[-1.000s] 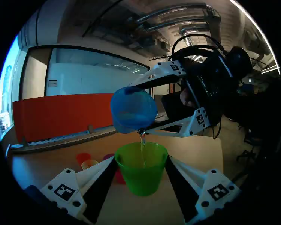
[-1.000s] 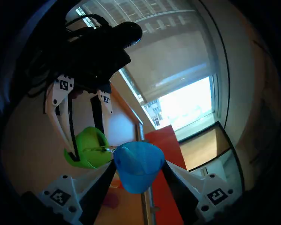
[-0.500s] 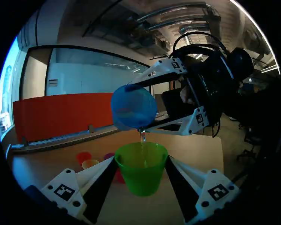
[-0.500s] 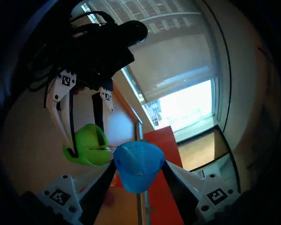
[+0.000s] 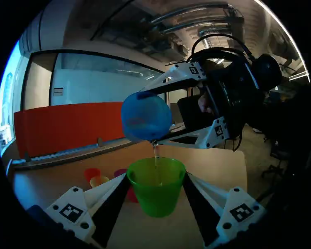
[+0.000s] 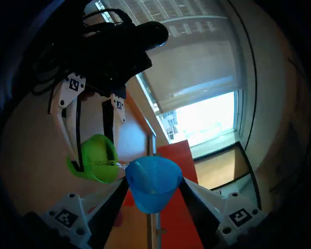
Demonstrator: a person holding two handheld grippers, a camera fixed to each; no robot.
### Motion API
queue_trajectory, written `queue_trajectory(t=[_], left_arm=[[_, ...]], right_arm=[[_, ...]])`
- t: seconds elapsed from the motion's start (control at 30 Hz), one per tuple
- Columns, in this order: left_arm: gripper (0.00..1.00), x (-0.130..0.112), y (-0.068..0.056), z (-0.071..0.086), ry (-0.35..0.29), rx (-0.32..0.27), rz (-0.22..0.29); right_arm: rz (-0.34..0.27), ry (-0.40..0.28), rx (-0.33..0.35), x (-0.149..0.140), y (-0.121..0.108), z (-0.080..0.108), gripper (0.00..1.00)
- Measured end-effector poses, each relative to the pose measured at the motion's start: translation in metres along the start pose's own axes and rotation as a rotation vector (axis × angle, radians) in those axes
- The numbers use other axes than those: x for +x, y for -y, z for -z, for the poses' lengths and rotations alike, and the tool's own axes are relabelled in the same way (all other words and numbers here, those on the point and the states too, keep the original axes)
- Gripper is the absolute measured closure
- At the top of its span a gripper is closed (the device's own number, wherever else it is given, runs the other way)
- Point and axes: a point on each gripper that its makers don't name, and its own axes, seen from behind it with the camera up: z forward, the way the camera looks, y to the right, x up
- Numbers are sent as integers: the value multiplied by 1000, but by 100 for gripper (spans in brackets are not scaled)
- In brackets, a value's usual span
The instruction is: Pour water
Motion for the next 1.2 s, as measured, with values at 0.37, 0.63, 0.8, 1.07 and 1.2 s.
queue_trajectory(t=[0.37, 0.63, 0.8, 1.07, 1.2], left_arm=[[13, -1, -1, -1, 2, -2, 0], [13, -2, -2, -2, 3, -1, -2], [13, 0, -3, -2, 2, -2, -3], [13, 0, -5, -2, 1, -5, -4], [13, 1, -5, -2, 1, -5, -5]], right_arm=[[38, 5, -11, -3, -2, -1, 10], [62, 7, -17, -5, -3, -2, 10], [77, 10, -22, -6, -4, -2, 10], [95, 13, -28, -7, -6, -2, 10], [106, 15, -30, -7, -7, -2, 10]])
